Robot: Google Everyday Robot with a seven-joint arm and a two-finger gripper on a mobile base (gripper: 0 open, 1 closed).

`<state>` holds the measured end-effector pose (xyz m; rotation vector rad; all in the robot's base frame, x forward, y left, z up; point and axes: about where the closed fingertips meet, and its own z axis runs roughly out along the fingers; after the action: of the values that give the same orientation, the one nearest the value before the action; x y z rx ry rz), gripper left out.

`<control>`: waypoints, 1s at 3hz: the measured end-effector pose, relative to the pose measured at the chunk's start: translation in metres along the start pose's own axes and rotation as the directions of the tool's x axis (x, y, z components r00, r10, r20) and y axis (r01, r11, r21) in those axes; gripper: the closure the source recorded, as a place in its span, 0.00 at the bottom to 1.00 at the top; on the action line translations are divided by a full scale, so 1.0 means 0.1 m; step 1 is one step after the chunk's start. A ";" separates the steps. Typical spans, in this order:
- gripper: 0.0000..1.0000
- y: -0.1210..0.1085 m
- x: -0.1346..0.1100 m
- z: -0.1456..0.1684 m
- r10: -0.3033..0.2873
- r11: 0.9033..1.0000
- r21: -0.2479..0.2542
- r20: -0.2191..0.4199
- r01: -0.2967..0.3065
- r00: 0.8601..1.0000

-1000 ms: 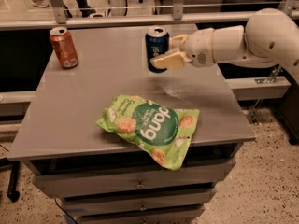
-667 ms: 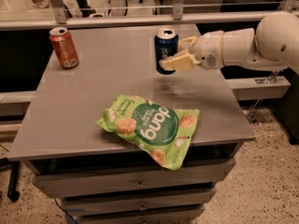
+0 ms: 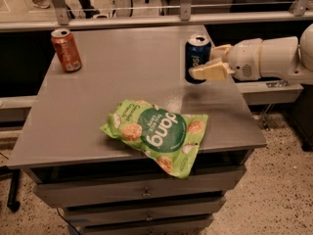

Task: Move pepsi can near green rice chip bag

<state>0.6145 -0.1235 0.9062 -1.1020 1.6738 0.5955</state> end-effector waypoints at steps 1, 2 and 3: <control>1.00 0.05 0.20 -0.31 0.059 0.998 0.036 -0.023 -0.058 0.998; 1.00 0.18 0.42 -0.48 0.124 0.991 0.051 -0.040 -0.122 0.991; 1.00 0.32 0.61 -0.47 0.175 0.984 0.040 -0.044 -0.174 0.984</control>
Offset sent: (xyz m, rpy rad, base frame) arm -0.0713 -0.0714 -0.0459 0.0326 0.1755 -0.1530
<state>0.5592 -0.1698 0.8643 -0.9564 1.8284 0.6518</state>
